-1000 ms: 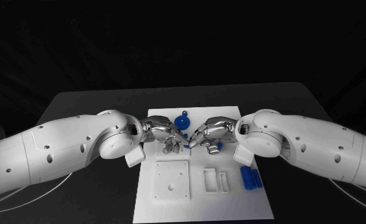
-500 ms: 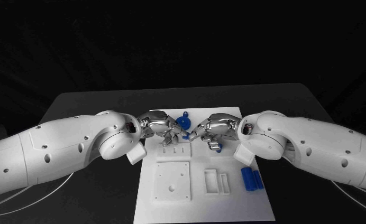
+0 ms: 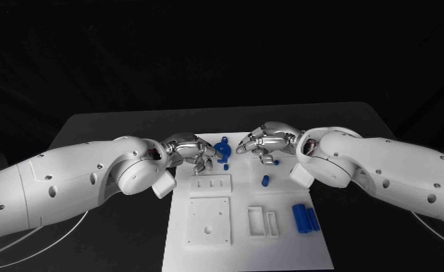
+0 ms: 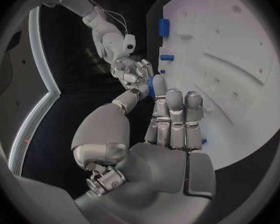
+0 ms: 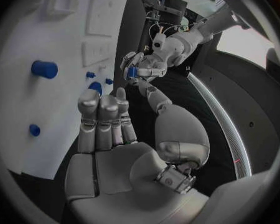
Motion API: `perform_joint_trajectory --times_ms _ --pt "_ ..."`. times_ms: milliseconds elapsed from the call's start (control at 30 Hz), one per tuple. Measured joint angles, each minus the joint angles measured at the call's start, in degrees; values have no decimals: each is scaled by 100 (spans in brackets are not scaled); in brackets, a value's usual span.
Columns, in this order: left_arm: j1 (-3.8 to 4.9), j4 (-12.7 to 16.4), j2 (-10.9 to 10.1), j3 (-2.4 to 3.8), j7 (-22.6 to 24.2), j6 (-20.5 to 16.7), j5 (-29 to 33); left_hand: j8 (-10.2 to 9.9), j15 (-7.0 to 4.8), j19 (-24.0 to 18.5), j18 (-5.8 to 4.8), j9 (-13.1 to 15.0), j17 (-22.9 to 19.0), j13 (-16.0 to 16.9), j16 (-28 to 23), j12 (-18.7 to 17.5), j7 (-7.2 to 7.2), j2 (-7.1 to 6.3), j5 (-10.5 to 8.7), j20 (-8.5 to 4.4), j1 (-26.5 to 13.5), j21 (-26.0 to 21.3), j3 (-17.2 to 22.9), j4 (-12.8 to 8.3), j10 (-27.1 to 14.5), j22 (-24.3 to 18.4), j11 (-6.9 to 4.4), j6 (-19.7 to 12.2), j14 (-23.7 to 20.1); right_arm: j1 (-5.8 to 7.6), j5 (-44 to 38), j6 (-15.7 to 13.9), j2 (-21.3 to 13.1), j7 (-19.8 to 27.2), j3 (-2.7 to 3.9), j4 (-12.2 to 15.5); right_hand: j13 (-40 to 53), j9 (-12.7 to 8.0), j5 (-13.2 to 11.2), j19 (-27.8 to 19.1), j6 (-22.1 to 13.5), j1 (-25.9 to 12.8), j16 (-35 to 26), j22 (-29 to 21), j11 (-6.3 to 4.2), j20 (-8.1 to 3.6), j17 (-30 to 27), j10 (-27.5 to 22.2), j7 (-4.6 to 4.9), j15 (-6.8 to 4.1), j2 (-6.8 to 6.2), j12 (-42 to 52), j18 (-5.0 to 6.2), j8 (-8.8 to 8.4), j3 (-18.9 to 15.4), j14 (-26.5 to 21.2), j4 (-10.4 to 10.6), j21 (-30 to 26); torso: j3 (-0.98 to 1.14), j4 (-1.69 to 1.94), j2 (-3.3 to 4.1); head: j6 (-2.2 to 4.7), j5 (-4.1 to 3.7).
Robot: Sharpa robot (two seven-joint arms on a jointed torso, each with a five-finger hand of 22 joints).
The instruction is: Assemble the parts on the task board
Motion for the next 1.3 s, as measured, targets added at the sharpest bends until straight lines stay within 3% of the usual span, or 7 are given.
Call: perform_joint_trajectory --times_ms 33,200,667,933,1300 --pt "-1 -1 -8 0 0 -15 51 -1 2 0 0 137 0 0 0 0 7 -13 1 0 -13 0 0 0 0 0 0 7 2 11 -78 -33 -18 28 6 7 0 -3 5 0 0 0 -1 0 0 0 0 0 0 0 0 0 0 0 -9 0 -9 0 -1 3 0 0 0" --pt "-5 -14 -46 0 1 -94 313 -10 0 0 0 161 5 6 0 0 -1 -43 20 0 -43 0 79 -79 2 -6 -1 20 21 37 -652 -185 -90 184 7 43 -14 -25 66 11 -1 13 -3 0 0 -8 -7 0 0 12 -12 0 -2 -26 -81 12 -32 -29 -3 7 0 -5 0" --pt "-11 -1 -81 -1 -13 -213 709 -19 -10 21 0 202 5 16 22 0 3 -43 -27 -21 -42 23 76 -92 51 -34 -12 30 31 37 -2859 -646 19 425 4 283 -73 -147 63 23 -94 405 -65 0 40 -18 -12 -41 32 45 -354 0 -63 -168 -370 -3 -38 -64 -3 7 0 -4 12" --pt "-15 13 -92 -2 -24 -262 802 -19 -40 20 0 202 4 26 22 0 -14 -43 -110 -21 -42 45 58 -76 71 -49 -31 49 61 37 -3647 -948 126 421 2 339 -93 -170 -2 23 -114 479 -70 0 41 -17 -20 -41 32 45 -367 0 -66 -176 -418 -4 -40 -95 -6 10 1 -4 16" --pt "-23 40 -95 -3 -34 -289 908 -21 -71 41 0 202 3 34 44 28 -34 -66 -159 0 -65 65 65 -21 125 -69 -43 70 92 36 -4125 -1160 277 377 -18 339 -113 -189 -24 21 -132 531 -92 0 61 -14 -33 -20 30 45 -359 0 -80 -176 -435 -4 -24 -96 -8 13 2 -22 25"
